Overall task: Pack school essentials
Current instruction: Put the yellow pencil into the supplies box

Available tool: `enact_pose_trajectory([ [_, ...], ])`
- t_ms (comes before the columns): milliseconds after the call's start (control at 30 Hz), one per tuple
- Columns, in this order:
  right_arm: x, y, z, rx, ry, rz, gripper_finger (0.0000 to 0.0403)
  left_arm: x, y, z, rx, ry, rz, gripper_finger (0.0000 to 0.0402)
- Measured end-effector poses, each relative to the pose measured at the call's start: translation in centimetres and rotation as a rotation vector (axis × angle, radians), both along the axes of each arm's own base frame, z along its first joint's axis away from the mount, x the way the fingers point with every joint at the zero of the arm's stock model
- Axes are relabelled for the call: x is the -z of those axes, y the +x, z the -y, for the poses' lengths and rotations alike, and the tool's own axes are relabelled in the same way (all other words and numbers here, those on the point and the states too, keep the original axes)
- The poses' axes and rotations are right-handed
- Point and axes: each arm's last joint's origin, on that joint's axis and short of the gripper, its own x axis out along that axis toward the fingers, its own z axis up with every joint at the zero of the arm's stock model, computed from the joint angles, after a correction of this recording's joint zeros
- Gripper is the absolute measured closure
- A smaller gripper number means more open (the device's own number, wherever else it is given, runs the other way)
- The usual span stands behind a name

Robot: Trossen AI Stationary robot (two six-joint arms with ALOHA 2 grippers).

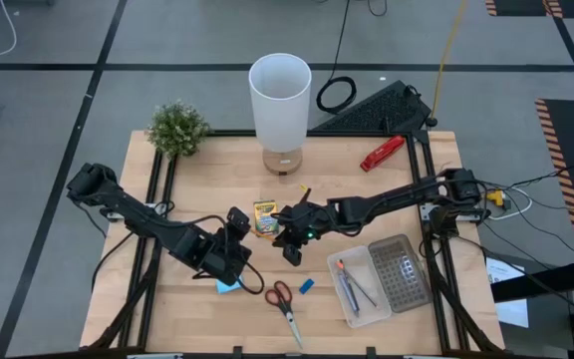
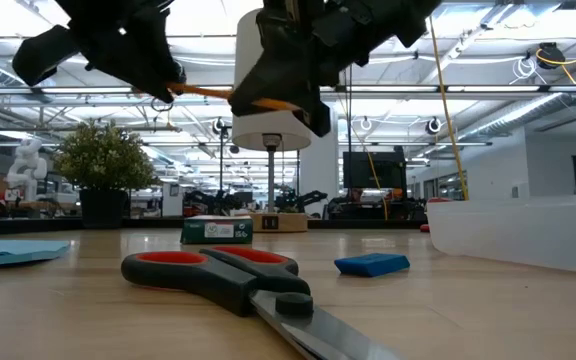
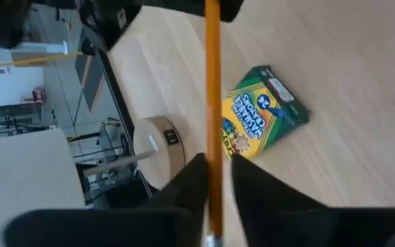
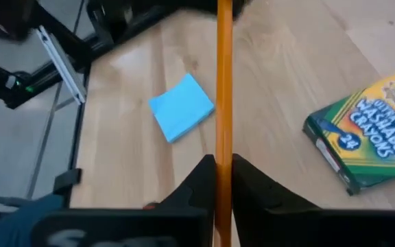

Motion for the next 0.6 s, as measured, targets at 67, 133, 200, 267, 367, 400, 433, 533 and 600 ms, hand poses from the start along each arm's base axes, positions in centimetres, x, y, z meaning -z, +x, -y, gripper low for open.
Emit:
enact_pose_trajectory([
  [67, -0.1, 0.0, -0.1, 0.000, 0.002, 0.001, 0.0379, 0.0, 0.0, 0.1, 0.005, -0.004, 0.009, 0.0281],
  [133, 0.0, -0.1, -0.3, 0.002, 0.007, -0.013, 0.0383, -0.2, 0.3, 0.5, 0.018, -0.016, 0.049, 0.0234],
  [200, 0.0, -0.3, -0.7, 0.006, 0.009, -0.024, 0.0387, -0.4, 0.4, 1.0, 0.013, -0.004, 0.111, 0.0189],
  [267, -0.1, -0.8, -1.4, 0.028, 0.001, -0.063, 0.0387, -0.7, 0.5, 1.6, -0.002, -0.004, 0.186, 0.0149],
  [367, -0.4, -2.0, -2.6, 0.084, -0.024, -0.131, 0.0384, -0.9, 0.2, 2.8, 0.011, -0.031, 0.243, 0.0102],
  [400, -0.5, -2.5, -3.1, 0.104, -0.033, -0.161, 0.0384, -1.0, 0.0, 3.2, 0.016, -0.047, 0.259, 0.0090],
  [433, -0.7, -3.0, -3.7, 0.122, -0.040, -0.173, 0.0384, -1.0, -0.1, 3.6, 0.015, -0.068, 0.276, 0.0081],
  [533, -1.6, -4.8, -5.8, 0.183, -0.050, -0.216, 0.0384, -1.1, -0.4, 4.4, -0.002, -0.129, 0.325, 0.0067],
  [600, -2.0, -6.1, -7.3, 0.221, -0.049, -0.236, 0.0384, -1.1, -0.7, 4.7, -0.029, -0.175, 0.356, 0.0066],
])
